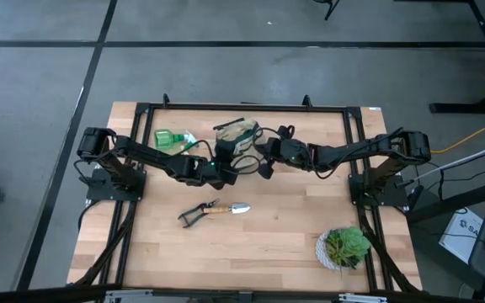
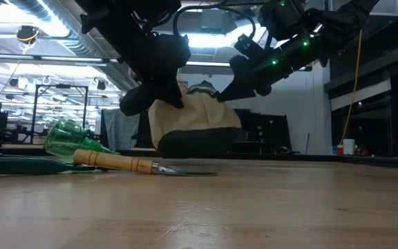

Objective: Pick & Place Garden tools in Gardening bag
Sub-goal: Prepare the gardening bag

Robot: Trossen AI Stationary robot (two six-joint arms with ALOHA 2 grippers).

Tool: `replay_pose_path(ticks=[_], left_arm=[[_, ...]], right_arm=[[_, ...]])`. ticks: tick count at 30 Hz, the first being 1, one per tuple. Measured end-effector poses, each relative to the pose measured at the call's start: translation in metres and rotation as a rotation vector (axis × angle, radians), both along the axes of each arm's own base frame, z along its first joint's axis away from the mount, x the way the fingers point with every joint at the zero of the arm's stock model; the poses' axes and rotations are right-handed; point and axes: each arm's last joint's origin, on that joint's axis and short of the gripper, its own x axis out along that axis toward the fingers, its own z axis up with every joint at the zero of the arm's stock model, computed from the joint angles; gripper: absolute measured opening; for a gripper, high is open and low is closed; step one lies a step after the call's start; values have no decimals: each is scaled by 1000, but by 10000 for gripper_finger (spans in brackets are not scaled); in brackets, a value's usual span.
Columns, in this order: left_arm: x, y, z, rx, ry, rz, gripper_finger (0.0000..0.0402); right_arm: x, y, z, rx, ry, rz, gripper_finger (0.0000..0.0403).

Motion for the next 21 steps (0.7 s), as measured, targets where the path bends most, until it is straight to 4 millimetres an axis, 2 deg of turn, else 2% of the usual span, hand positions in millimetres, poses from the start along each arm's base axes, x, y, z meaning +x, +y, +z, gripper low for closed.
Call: replay_pose_path(ticks=[5, 10, 16, 21], left_arm=[[0, 0, 0, -3, -13, 19, 35], [-2, -1, 5, -105, -68, 5, 86], [-17, 0, 41, -210, -233, 12, 143], [-39, 10, 73, -410, -369, -5, 167]], right_arm=[[-1, 2, -2, 2, 23, 6, 2], [-2, 6, -5, 12, 57, 14, 1], [-4, 14, -9, 25, 104, 34, 1], [-4, 21, -9, -50, 121, 31, 1]])
